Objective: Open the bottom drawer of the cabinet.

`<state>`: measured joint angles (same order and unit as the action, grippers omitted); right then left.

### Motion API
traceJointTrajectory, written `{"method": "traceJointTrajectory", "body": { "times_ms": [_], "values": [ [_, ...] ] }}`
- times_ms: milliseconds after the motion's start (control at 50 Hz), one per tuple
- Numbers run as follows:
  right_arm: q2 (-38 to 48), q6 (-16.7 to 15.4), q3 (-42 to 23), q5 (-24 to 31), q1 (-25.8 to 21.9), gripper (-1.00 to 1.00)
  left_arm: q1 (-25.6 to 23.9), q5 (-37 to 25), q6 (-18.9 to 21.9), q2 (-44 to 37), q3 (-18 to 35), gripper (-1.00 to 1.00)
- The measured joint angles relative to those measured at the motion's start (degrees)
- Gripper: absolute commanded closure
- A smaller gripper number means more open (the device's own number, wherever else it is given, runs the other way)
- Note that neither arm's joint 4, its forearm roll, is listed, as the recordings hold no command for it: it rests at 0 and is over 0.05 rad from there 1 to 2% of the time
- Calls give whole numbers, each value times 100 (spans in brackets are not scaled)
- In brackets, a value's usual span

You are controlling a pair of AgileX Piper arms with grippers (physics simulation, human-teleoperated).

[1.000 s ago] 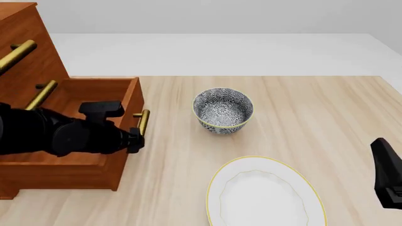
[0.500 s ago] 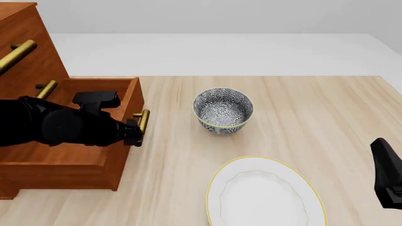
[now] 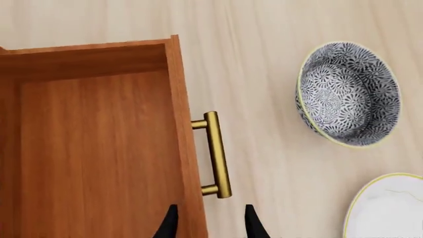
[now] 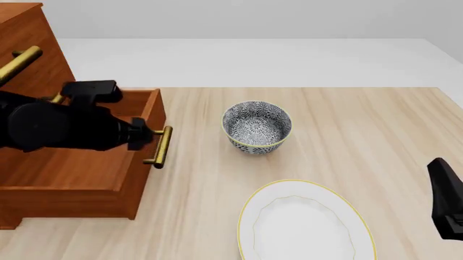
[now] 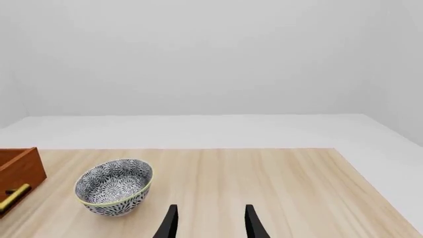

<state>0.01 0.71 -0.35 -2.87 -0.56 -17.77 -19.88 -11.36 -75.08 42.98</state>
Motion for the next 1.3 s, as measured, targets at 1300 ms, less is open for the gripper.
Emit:
{"method": "traceJointTrajectory", "body": {
  "times_ms": [1300],
  "values": [
    [0, -226, -1442, 682, -206, -100, 118, -213, 880, 4201, -243, -100]
  ]
}}
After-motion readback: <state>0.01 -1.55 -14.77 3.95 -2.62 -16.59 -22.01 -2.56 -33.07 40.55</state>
